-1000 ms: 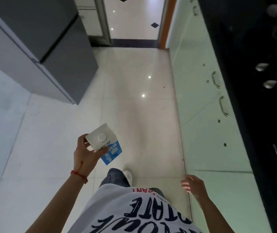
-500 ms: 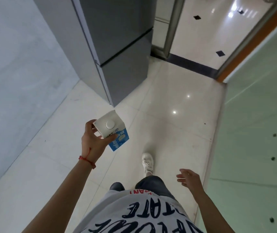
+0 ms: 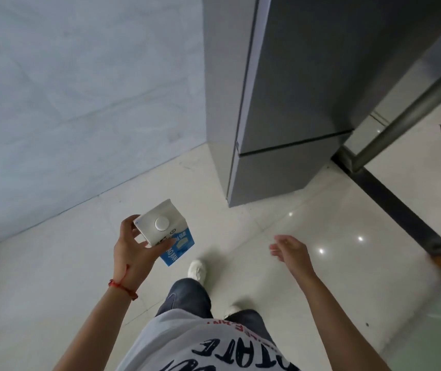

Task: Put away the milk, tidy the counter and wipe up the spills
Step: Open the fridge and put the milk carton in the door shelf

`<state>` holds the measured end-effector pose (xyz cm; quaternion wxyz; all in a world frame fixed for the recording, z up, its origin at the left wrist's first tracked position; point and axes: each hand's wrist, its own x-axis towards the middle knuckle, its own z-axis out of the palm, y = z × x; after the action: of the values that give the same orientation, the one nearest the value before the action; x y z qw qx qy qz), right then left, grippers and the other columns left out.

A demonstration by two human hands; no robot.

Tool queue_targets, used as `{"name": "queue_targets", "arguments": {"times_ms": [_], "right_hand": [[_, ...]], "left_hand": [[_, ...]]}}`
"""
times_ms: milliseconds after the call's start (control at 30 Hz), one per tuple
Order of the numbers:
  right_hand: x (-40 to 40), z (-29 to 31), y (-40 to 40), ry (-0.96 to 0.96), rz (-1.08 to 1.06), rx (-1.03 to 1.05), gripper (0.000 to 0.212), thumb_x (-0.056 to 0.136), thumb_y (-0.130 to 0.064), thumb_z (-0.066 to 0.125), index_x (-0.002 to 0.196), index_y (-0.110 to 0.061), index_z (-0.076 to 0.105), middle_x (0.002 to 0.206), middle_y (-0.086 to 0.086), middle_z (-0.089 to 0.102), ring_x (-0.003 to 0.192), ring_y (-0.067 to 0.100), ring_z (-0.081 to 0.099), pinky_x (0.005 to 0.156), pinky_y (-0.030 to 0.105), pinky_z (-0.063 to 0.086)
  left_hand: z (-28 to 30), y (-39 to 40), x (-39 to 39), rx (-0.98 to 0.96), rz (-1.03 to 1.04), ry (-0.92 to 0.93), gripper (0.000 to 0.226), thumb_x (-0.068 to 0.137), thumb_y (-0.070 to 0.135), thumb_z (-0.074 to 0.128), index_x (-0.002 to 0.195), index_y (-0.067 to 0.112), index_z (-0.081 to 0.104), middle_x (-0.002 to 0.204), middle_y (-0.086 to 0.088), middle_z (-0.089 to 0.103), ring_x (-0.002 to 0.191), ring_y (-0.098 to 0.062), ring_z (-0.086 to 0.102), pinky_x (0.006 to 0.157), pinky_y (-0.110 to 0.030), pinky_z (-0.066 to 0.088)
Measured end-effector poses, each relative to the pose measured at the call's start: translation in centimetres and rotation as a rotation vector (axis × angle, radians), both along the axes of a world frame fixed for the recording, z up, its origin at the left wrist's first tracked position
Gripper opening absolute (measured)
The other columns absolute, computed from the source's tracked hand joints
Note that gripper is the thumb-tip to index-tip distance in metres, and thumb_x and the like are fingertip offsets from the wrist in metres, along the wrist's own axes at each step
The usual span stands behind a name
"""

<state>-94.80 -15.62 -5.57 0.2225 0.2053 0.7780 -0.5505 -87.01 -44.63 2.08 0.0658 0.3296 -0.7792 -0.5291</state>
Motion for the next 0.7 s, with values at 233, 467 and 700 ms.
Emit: {"name": "queue_targets", "arguments": {"times_ms": [233,467,700], "right_hand": [[-15.6,5.2,-8.0,0.386,0.078,0.029,0.033,0.090,-0.020,0.055,0.123,-0.018,0.053,0.107,0.004,0.063,0.097,0.018,0.060,0.082,0.024,0.048],[-27.5,10.8,-14.3,0.821,-0.152,0.249,0.072,0.086,-0.024,0.061,0.144,-0.008,0.022,0.150,0.012,0.030,0.137,0.023,0.031,0.113,0.036,0.029],[-33.5,12.1,-16.4,0.905,-0.285,0.392,0.093,0.080,-0.032,0.067,0.146,-0.001,0.008,0.153,0.026,0.007,0.141,0.036,0.016,0.112,0.033,0.018]], "left_hand": [[-0.7,-3.7,-9.1,0.023,0.006,0.054,0.058,0.066,0.005,0.079,0.107,0.022,0.041,0.111,0.000,0.051,0.102,-0.019,0.049,0.070,-0.028,0.048],[1.1,-7.0,-21.2,0.022,-0.164,0.094,0.064,0.060,0.015,0.084,0.108,0.025,0.041,0.110,-0.001,0.055,0.105,-0.026,0.056,0.078,-0.042,0.056],[4.8,-7.1,-28.0,0.053,-0.296,0.192,0.063,0.045,0.034,0.080,0.094,0.044,0.042,0.101,0.015,0.057,0.095,-0.006,0.057,0.066,-0.020,0.050]]}}
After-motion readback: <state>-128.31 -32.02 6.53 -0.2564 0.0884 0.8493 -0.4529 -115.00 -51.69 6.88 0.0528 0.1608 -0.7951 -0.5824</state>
